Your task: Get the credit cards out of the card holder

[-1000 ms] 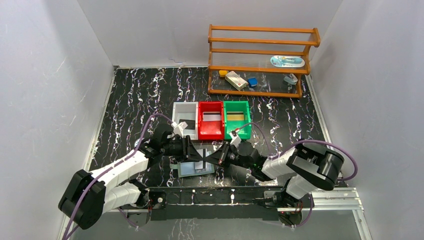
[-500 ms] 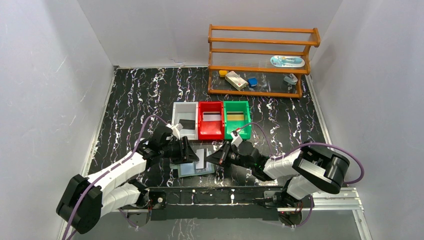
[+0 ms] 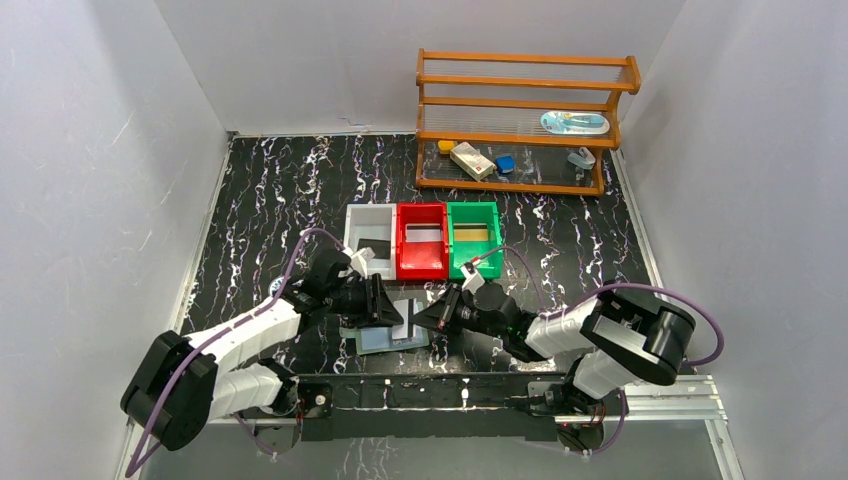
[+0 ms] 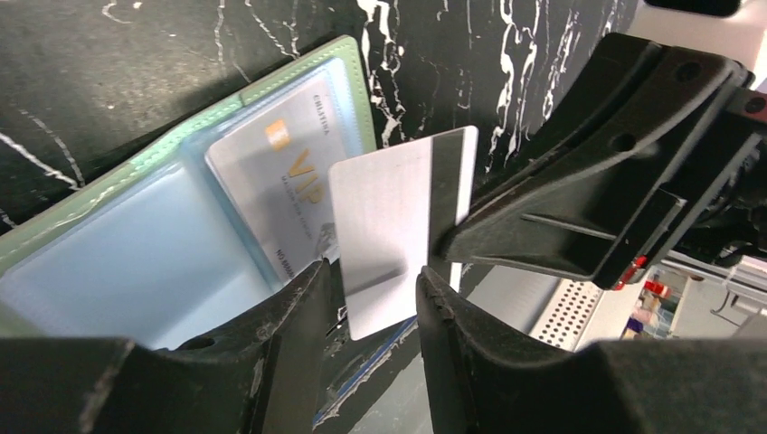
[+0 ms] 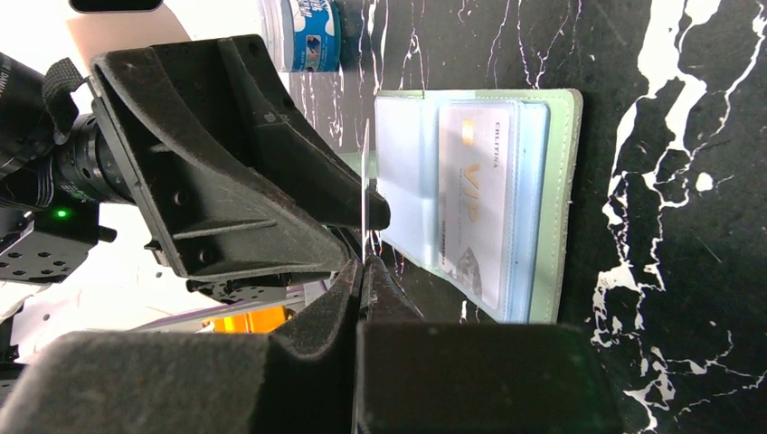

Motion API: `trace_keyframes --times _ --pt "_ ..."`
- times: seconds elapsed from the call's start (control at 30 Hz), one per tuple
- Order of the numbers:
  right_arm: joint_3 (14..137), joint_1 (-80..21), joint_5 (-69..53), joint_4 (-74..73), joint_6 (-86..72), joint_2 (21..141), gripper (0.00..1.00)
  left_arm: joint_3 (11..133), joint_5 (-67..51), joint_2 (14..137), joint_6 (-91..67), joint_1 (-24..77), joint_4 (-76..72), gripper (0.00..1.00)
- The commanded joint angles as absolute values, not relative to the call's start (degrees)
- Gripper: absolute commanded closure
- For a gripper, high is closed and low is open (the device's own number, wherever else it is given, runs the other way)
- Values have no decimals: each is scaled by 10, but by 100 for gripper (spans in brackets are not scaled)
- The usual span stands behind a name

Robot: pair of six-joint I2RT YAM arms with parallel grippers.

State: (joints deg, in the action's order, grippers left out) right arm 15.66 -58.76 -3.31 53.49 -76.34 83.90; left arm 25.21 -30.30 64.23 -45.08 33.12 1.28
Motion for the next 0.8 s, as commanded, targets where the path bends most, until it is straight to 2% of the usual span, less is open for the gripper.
trace_keyframes --times 0.0,0.43,0.77 --pt "177 -584 -41 581 -769 851 99 246 -351 645 -464 336 -34 63" --pt "180 -581 -65 605 -792 881 90 244 -373 641 -471 338 -59 74" --pt "183 -579 -66 589 -790 882 88 241 -372 641 -469 338 -60 74"
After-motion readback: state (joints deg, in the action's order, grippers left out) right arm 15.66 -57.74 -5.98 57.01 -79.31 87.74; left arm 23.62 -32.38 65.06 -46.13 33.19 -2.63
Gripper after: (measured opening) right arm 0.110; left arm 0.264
